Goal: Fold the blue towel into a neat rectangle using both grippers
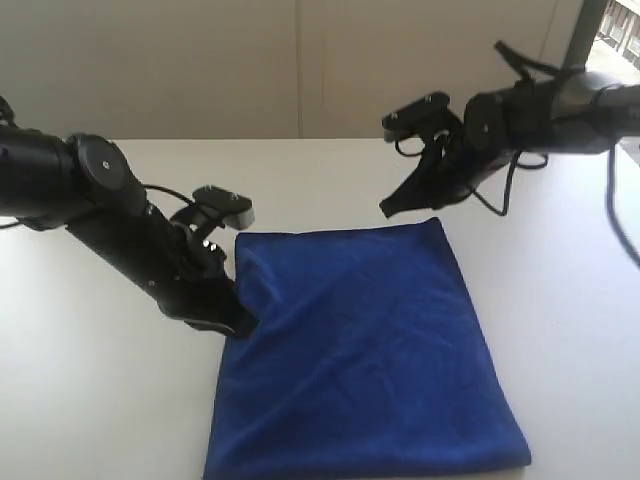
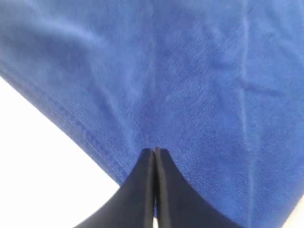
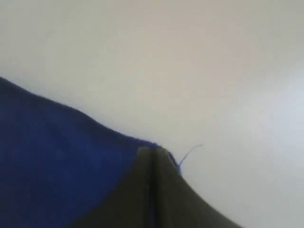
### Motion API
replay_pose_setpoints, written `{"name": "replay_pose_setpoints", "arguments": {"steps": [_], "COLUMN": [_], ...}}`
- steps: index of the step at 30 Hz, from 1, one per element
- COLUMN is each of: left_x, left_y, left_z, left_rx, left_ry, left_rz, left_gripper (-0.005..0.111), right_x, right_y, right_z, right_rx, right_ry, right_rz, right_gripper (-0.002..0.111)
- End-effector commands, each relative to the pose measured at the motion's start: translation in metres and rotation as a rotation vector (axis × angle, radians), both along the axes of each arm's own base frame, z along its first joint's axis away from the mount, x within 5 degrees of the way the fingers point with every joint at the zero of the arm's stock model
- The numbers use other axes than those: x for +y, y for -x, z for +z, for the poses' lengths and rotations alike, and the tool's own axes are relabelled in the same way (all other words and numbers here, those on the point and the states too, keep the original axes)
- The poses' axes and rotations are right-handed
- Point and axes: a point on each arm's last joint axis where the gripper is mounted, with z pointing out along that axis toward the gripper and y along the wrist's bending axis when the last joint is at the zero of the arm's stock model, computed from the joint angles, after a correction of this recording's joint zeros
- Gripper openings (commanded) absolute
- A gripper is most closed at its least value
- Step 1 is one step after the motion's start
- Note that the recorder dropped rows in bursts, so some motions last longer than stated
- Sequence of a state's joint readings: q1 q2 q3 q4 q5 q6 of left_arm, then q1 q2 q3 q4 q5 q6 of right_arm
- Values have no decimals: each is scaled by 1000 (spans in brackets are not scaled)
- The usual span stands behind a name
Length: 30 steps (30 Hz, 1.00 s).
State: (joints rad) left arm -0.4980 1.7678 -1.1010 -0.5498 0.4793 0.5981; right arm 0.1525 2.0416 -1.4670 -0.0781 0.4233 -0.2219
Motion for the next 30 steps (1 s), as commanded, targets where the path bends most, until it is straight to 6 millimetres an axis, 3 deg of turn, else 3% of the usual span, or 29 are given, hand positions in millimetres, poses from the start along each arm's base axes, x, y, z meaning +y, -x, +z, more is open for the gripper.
{"name": "replay_pose_setpoints", "arguments": {"steps": [1, 7, 11, 14, 19, 26, 30], "left_x": [3, 11, 10, 0, -15, -11, -7], "left_y": [14, 47, 66, 85, 106, 111, 114], "left_z": [39, 67, 69, 62, 43, 30, 17], "left_rx": [-116, -93, -4, 28, -30, -55, -108], "left_ry": [33, 41, 9, -76, -307, -359, -363], "left_rz": [-147, -439, -544, -584, -549, -570, -668], "left_gripper": [0, 0, 0, 0, 0, 0, 15], "right_x": [2, -3, 9, 16, 21, 12, 9], "right_y": [25, 81, 123, 147, 185, 210, 219], "right_z": [67, 107, 112, 108, 87, 35, 12], "right_rx": [-70, 188, 400, 447, 475, 463, 436], "right_ry": [85, 154, 9, -7, 127, 238, 281], "right_rz": [116, 266, 442, 476, 532, 566, 672], "right_gripper": [0, 0, 0, 0, 0, 0, 5]}}
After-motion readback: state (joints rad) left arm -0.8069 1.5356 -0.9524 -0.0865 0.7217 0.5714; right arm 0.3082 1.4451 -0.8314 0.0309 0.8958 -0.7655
